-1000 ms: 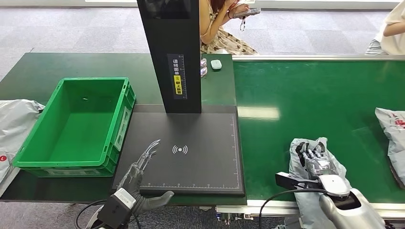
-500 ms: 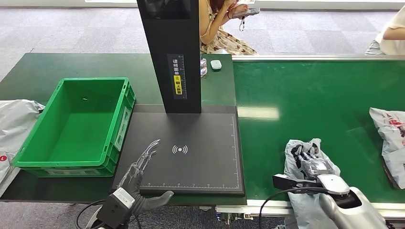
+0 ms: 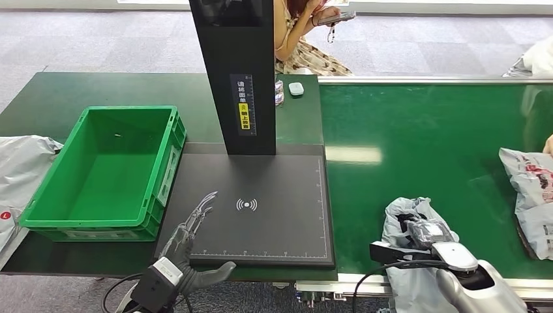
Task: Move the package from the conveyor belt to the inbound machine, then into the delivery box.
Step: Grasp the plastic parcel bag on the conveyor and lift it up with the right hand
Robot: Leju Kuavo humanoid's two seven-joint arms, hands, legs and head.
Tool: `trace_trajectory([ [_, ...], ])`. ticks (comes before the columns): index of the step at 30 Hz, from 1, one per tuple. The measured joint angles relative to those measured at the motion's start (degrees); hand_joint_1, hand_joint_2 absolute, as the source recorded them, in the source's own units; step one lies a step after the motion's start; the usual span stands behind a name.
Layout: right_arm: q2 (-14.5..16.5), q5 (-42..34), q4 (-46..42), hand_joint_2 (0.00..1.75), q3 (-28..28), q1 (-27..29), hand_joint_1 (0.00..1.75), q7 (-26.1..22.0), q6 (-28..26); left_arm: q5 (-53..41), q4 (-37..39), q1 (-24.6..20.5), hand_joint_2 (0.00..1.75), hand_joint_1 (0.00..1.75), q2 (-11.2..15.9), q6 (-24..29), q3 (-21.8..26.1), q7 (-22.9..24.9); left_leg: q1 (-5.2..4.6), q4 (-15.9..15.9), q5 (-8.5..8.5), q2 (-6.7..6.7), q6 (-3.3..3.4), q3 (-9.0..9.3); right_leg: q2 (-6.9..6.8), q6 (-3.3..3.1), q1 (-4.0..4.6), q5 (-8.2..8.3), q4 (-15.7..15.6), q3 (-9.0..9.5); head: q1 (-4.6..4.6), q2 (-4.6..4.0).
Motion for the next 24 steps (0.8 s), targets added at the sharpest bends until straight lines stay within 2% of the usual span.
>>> trace_trajectory([
  [7, -0.10, 0.19, -1.59, 1.75, -1.11, 2.14, 1.75, -1.76, -4.35, -0.08, 0.00, 0.70, 1.75, 0.00, 0.39, 0.64, 0.00, -0.43, 0.00, -0.01, 0.00, 0.01, 0.00, -0.04, 0.01, 0.00, 0.00, 0.00, 0.01, 0.02, -0.01, 0.00],
  [11, 1.23, -1.21, -2.17, 1.75, -2.80, 3.43, 1.75, -5.48, -11.92, -0.45, -0.08, 1.71, 1.75, 0.00, 0.43, 1.20, 0.00, -0.85, 0.00, -0.01, 0.00, 0.07, -0.01, -0.11, 0.05, -0.04, 0.00, 0.03, 0.05, -0.04, 0.01, 0.00],
  [17, 6.23, -12.94, -3.68, 1.75, -8.63, 4.00, 1.75, -17.27, -28.94, -1.31, -0.55, 2.39, 1.75, 0.00, 0.36, 1.77, 0.00, -1.15, 0.00, -0.02, 0.03, 0.18, -0.05, -0.17, 0.12, -0.11, 0.00, 0.07, 0.10, -0.18, 0.00, 0.00],
  [24, 11.33, -29.55, -5.55, 1.75, -15.25, 2.03, 1.75, -29.85, -40.40, -1.34, -0.55, 1.66, 1.75, 0.00, 0.28, 2.27, 0.00, -1.43, 0.02, -0.02, 0.09, 0.22, -0.13, -0.19, 0.16, -0.19, 0.01, 0.12, 0.12, -0.21, 0.00, 0.00],
])
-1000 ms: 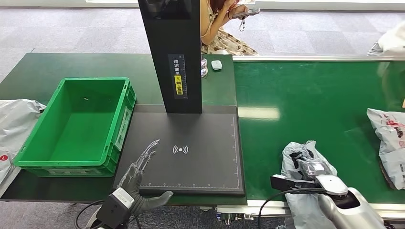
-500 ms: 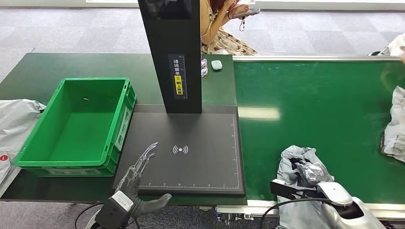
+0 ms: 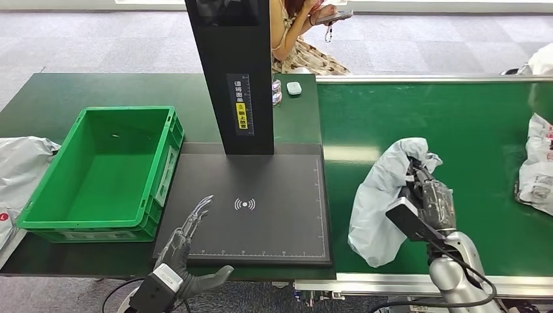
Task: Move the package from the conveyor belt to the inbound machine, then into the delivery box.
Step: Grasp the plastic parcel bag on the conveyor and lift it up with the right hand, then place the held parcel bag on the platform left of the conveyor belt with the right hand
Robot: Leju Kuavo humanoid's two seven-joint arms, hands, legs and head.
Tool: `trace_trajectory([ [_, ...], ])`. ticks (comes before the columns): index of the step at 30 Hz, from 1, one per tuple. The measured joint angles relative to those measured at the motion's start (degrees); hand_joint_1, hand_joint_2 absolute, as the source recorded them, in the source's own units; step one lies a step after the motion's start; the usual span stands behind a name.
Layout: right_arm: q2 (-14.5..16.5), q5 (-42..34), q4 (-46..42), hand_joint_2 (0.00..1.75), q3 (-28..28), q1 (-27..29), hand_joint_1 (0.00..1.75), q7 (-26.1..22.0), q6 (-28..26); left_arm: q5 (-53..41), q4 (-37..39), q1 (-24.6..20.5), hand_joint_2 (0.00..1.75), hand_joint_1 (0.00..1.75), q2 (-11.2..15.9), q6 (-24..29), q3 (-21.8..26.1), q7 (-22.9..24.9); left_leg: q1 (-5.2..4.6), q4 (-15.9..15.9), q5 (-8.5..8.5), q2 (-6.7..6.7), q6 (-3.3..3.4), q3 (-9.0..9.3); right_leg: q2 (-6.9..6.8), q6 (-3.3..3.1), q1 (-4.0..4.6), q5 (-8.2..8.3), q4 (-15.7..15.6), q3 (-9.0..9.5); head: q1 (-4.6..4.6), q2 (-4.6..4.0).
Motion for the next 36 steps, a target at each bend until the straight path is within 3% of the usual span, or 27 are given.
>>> trace_trajectory([
  [6, 2.30, -11.57, -2.03, 1.75, -1.27, -1.97, 1.75, -7.79, -4.63, 0.15, 0.00, -0.41, 1.75, 0.00, -0.19, 0.17, -0.01, -0.10, 0.00, 0.00, 0.01, 0.02, -0.01, -0.01, 0.01, -0.02, 0.00, 0.02, 0.00, -0.02, 0.01, 0.00],
  [13, 3.22, -14.73, -3.40, 1.75, -1.16, -2.88, 1.75, -8.97, -4.75, 0.19, 0.01, -0.74, 1.75, 0.00, -0.49, 0.19, -0.02, -0.12, 0.00, 0.00, 0.01, 0.02, -0.02, -0.03, 0.02, -0.02, 0.00, 0.02, 0.00, -0.03, -0.01, 0.00],
  [18, 4.15, -19.58, -3.21, 1.75, 1.83, -5.19, 1.75, -8.92, 3.04, 0.54, 0.05, -0.70, 1.75, 0.00, -0.50, 0.86, -0.05, -1.12, 0.01, -0.01, 0.03, 0.12, -0.05, -0.11, 0.15, -0.07, 0.01, 0.05, 0.07, -0.11, 0.01, 0.00],
  [24, 8.92, -24.57, 4.84, 1.75, 12.47, -14.59, 1.75, -3.64, 15.05, 0.89, 0.09, -0.70, 1.75, 0.00, -0.42, 1.35, -0.38, -1.83, 0.02, -0.01, 0.16, 0.35, -0.21, -0.16, 0.35, -0.23, 0.03, 0.17, 0.22, -0.37, 0.00, 0.00],
  [32, 16.44, -30.06, 21.39, 1.75, 22.50, -27.22, 1.75, -1.39, 20.12, 0.96, 0.12, -0.92, 1.75, 0.00, -0.42, 1.70, -0.73, -1.76, 0.04, 0.00, 0.30, 0.33, -0.36, -0.28, 0.33, -0.35, 0.07, 0.25, 0.35, -0.56, -0.01, 0.00],
  [33, 17.22, -30.39, 22.83, 1.75, 23.06, -28.19, 1.55, -0.88, 20.31, 1.04, 0.13, -1.02, 1.75, 0.00, -0.42, 1.70, -0.74, -1.62, 0.04, 0.00, 0.30, 0.33, -0.37, -0.29, 0.33, -0.35, 0.08, 0.25, 0.35, -0.57, -0.01, 0.00],
  [36, 19.47, -30.38, 26.93, 1.75, 24.64, -31.02, 0.24, 1.60, 20.18, 1.45, 0.20, -1.85, 1.75, 0.00, -0.45, 1.78, -0.77, -0.81, 0.04, 0.00, 0.33, 0.33, -0.42, -0.35, 0.33, -0.40, 0.09, 0.28, 0.37, -0.65, -0.01, 0.00],
])
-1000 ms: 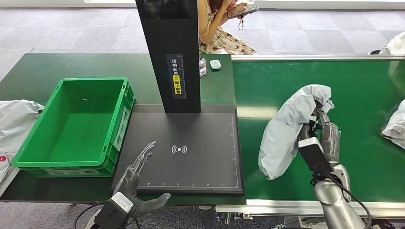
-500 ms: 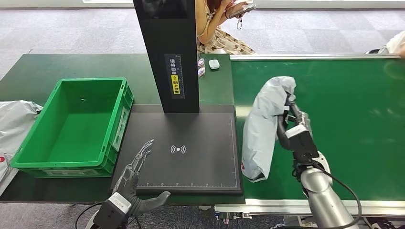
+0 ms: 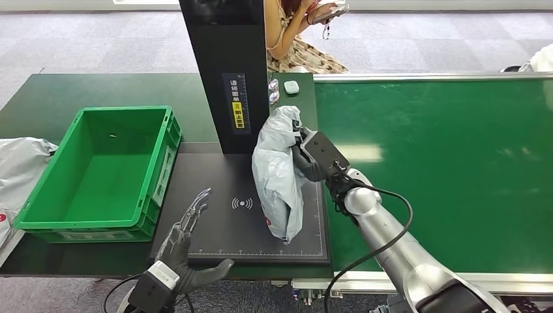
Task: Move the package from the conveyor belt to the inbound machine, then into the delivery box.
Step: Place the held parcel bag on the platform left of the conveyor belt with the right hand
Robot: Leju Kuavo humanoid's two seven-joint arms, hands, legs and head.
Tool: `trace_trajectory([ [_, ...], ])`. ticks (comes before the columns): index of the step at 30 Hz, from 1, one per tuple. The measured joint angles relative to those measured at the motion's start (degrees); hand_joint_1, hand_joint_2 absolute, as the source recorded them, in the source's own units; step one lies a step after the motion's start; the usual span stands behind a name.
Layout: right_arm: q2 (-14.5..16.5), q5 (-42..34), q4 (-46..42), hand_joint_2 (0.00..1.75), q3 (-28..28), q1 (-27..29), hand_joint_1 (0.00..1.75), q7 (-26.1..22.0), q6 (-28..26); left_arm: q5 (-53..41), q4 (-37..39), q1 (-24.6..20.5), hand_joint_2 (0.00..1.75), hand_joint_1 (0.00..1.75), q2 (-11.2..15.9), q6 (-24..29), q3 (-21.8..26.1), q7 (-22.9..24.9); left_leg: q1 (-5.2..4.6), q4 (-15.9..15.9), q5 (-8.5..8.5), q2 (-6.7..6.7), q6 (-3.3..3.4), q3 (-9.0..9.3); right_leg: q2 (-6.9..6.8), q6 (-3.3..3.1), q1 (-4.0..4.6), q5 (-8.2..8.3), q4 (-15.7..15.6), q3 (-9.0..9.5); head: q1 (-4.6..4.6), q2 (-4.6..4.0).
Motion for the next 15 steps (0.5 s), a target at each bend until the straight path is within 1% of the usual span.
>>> trace_trajectory([
  [1, 0.70, 0.26, 1.33, 1.75, 0.54, -0.94, 0.00, 1.14, -0.03, 0.16, 0.03, -0.37, 1.75, 0.00, -0.01, 0.09, 0.00, 0.31, 0.00, 0.00, 0.01, 0.00, -0.02, -0.02, 0.00, -0.03, 0.00, 0.02, 0.01, -0.03, -0.01, 0.00],
  [5, 2.46, 0.98, 5.67, 1.75, 2.31, -3.73, 0.00, 4.65, 0.47, 0.82, 0.04, -1.07, 1.75, 0.00, -0.01, 0.88, 0.00, 1.22, 0.00, 0.00, 0.04, -0.01, -0.06, -0.05, -0.01, -0.08, 0.02, 0.05, 0.01, -0.08, 0.00, 0.00],
  [10, 2.83, 1.02, 8.44, 1.75, 3.08, -4.99, 0.00, 5.06, 0.92, 0.97, 0.04, -1.15, 1.75, 0.00, -0.01, 1.13, 0.00, 1.40, 0.00, 0.00, 0.05, 0.00, -0.07, -0.07, -0.01, -0.08, 0.02, 0.07, 0.01, -0.09, 0.01, 0.00],
  [15, 2.90, 0.87, 9.40, 1.75, 3.47, -5.29, 0.00, 5.05, 1.09, 1.42, 0.04, -1.18, 1.75, 0.00, -0.01, 1.77, 0.00, 1.46, -0.01, 0.01, 0.05, 0.01, -0.07, -0.07, 0.00, -0.08, 0.02, 0.07, 0.01, -0.12, 0.00, 0.00],
])
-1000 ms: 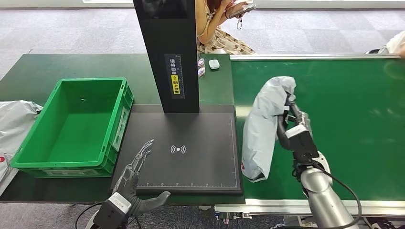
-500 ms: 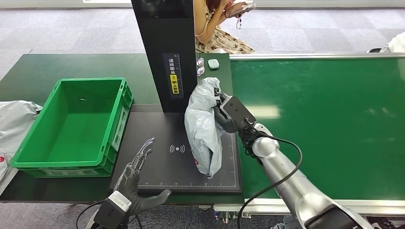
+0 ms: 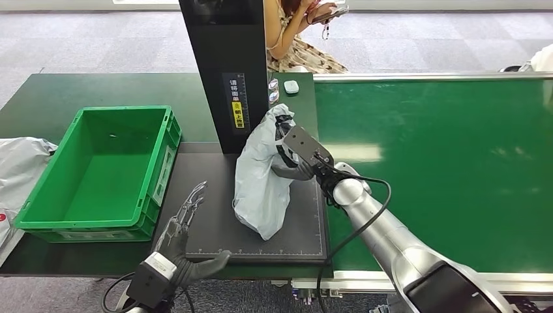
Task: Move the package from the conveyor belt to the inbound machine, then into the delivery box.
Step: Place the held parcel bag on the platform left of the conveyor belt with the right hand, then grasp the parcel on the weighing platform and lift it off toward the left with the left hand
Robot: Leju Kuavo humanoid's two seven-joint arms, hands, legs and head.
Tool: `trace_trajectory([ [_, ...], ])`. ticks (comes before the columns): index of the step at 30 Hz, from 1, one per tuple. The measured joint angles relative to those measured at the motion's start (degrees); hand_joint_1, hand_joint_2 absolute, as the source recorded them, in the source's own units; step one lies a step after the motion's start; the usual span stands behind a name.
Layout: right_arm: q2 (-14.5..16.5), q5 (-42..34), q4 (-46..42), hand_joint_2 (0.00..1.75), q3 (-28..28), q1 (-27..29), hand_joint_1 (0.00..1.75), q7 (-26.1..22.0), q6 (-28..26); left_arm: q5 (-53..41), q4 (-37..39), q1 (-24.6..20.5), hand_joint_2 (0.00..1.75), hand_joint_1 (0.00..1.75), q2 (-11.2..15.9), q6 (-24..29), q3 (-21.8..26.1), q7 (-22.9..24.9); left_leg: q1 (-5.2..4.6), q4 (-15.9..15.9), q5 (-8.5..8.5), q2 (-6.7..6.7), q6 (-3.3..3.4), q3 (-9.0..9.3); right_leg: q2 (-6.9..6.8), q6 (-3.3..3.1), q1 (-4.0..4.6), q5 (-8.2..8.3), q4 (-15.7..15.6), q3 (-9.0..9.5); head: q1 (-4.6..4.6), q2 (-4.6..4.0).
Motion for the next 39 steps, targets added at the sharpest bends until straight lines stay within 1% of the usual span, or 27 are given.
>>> trace_trajectory([
  [2, -0.12, -0.36, -0.15, 1.75, 0.04, 0.18, 0.00, -0.17, 0.27, 0.46, 0.00, -0.02, 1.75, 0.00, -0.01, 1.08, 0.01, 0.19, 0.00, 0.00, 0.00, 0.01, -0.01, 0.00, 0.01, -0.01, 0.01, 0.00, 0.00, -0.03, -0.01, 0.00],
  [4, -0.66, -1.33, -1.02, 1.75, -0.08, 0.90, 0.00, -0.89, 0.81, 0.47, -0.01, 0.02, 1.75, 0.00, -0.04, 3.46, 0.08, 0.39, 0.00, 0.01, 0.01, 0.00, -0.01, 0.00, 0.01, -0.01, 0.01, 0.01, 0.00, -0.04, 0.00, 0.00],
  [6, -1.67, -3.18, -3.16, 1.75, -0.72, 2.46, 0.00, -2.36, 1.67, -0.32, -0.15, 0.16, 1.75, 0.00, -0.19, 8.84, 0.45, 0.09, 0.00, 0.01, 0.01, -0.01, -0.01, -0.02, -0.01, -0.01, 0.02, 0.01, 0.00, -0.03, 0.01, 0.00],
  [9, -3.27, -8.56, -8.84, 1.75, -3.18, 6.14, 0.00, -5.35, 3.75, -2.83, -1.49, 0.37, 1.75, 0.00, -0.39, 19.54, 1.62, -1.39, 0.01, 0.01, 0.00, -0.01, -0.01, -0.05, -0.01, -0.01, 0.03, 0.00, 0.01, -0.05, -0.01, 0.00],
  [11, -3.98, -13.24, -14.08, 1.75, -5.41, 9.36, 0.00, -7.10, 5.23, -5.80, -3.01, 0.37, 1.75, 0.00, -0.36, 23.91, 2.10, -1.85, 0.01, 0.01, 0.00, -0.04, -0.01, -0.06, -0.03, -0.01, 0.03, -0.01, 0.00, -0.06, -0.01, 0.00],
  [13, -4.41, -16.76, -20.53, 1.75, -7.77, 13.59, 0.00, -8.51, 5.95, -9.89, -4.41, 0.28, 1.75, 0.00, -0.36, 25.94, 2.17, -1.52, 0.01, 0.00, -0.01, -0.10, -0.01, -0.07, -0.08, -0.02, 0.03, -0.03, -0.01, -0.07, 0.00, 0.00],
  [16, -4.65, -18.61, -30.58, 1.75, -10.92, 21.27, 0.00, -10.26, 6.02, -15.34, -6.03, -0.20, 1.75, 0.00, -0.58, 29.13, 2.13, -1.10, 0.01, -0.01, -0.02, -0.12, -0.01, -0.11, -0.10, -0.05, 0.04, -0.05, -0.01, -0.09, 0.00, 0.00],
  [17, -4.69, -18.69, -33.55, 1.75, -11.83, 23.69, 0.00, -10.66, 5.90, -16.56, -6.61, -0.49, 1.75, 0.00, -0.72, 31.26, 2.16, -1.40, 0.01, -0.01, -0.02, -0.11, -0.01, -0.13, -0.09, -0.05, 0.04, -0.05, -0.01, -0.10, 0.00, 0.00],
  [19, -4.70, -18.69, -38.41, 1.75, -13.57, 27.82, 0.00, -11.10, 5.53, -17.90, -8.05, -0.94, 1.75, 0.00, -1.17, 36.13, 2.63, -3.33, 0.01, -0.01, -0.02, -0.09, -0.02, -0.14, -0.08, -0.05, 0.04, -0.05, -0.01, -0.11, 0.00, 0.00],
  [20, -4.70, -18.69, -40.55, 1.75, -14.53, 29.64, 0.00, -11.23, 5.39, -18.04, -8.98, -1.05, 1.75, 0.00, -1.55, 38.38, 3.14, -5.06, 0.01, -0.01, -0.02, -0.08, -0.02, -0.14, -0.08, -0.05, 0.04, -0.05, -0.01, -0.11, -0.01, 0.00],
  [23, -4.64, -18.69, -44.91, 1.75, -16.96, 33.87, 0.00, -11.46, 5.28, -17.22, -11.48, -1.02, 1.75, 0.00, -2.76, 40.48, 4.90, -9.55, 0.01, -0.02, -0.02, -0.08, -0.02, -0.15, -0.08, -0.06, 0.03, -0.05, -0.01, -0.11, 0.00, 0.00],
  [26, -4.53, -18.63, -47.76, 1.75, -18.51, 36.48, 0.00, -11.46, 5.28, -17.76, -12.89, -1.00, 1.75, 0.00, -3.37, 40.47, 5.73, -9.98, 0.01, -0.01, -0.01, -0.06, -0.03, -0.12, -0.06, -0.06, 0.03, -0.04, -0.01, -0.11, 0.00, 0.00],
  [27, -4.37, -18.50, -48.65, 1.75, -19.09, 37.32, 0.00, -11.42, 5.30, -19.09, -13.09, -1.03, 1.75, 0.00, -3.40, 40.04, 5.74, -9.00, 0.01, -0.01, 0.00, -0.05, -0.03, -0.11, -0.06, -0.06, 0.03, -0.04, -0.01, -0.12, 0.00, 0.00],
  [29, -3.76, -18.07, -50.57, 1.75, -20.57, 39.23, 0.00, -11.23, 5.39, -23.65, -13.21, -1.41, 1.75, 0.00, -3.17, 37.54, 4.98, -4.96, 0.01, 0.00, 0.01, -0.07, -0.03, -0.11, -0.09, -0.06, 0.03, -0.04, -0.02, -0.13, -0.01, 0.00],
  [31, -3.01, -17.61, -52.38, 1.75, -22.25, 40.94, 0.00, -10.88, 5.90, -29.74, -12.90, -3.11, 1.75, 0.00, -2.58, 31.12, 2.78, 1.35, 0.01, 0.00, 0.03, -0.11, -0.01, -0.12, -0.12, -0.06, 0.03, -0.03, -0.02, -0.14, 0.00, 0.00],
  [33, -2.38, -17.29, -53.70, 1.75, -23.73, 41.94, 0.00, -10.53, 6.69, -35.34, -11.49, -6.41, 1.75, 0.00, -1.97, 22.64, -0.61, 7.43, 0.00, 0.00, 0.07, -0.10, -0.01, -0.15, -0.12, -0.05, 0.03, 0.01, -0.01, -0.14, 0.00, 0.00],
  [34, -2.08, -17.14, -54.24, 1.75, -24.38, 42.24, 0.00, -10.40, 7.04, -37.25, -10.37, -8.26, 1.75, 0.00, -1.74, 19.03, -2.42, 9.63, 0.00, 0.00, 0.09, -0.08, -0.02, -0.15, -0.10, -0.08, 0.03, 0.06, -0.01, -0.14, 0.00, 0.00],
  [36, -1.53, -16.81, -55.23, 1.75, -25.54, 42.71, 0.00, -10.16, 7.51, -39.46, -7.66, -11.81, 1.75, 0.00, -1.44, 13.67, -5.70, 12.27, -0.01, 0.00, 0.12, -0.01, -0.05, -0.15, -0.04, -0.13, 0.02, 0.16, -0.01, -0.19, 0.00, 0.00],
  [39, -0.99, -16.42, -56.62, 1.75, -27.05, 43.50, 0.00, -9.68, 7.85, -41.00, -2.58, -16.83, 1.75, 0.00, -1.14, 8.63, -9.58, 13.94, -0.02, 0.01, 0.16, 0.02, -0.07, -0.16, -0.02, -0.15, 0.02, 0.20, -0.01, -0.21, 0.01, 0.00],
])
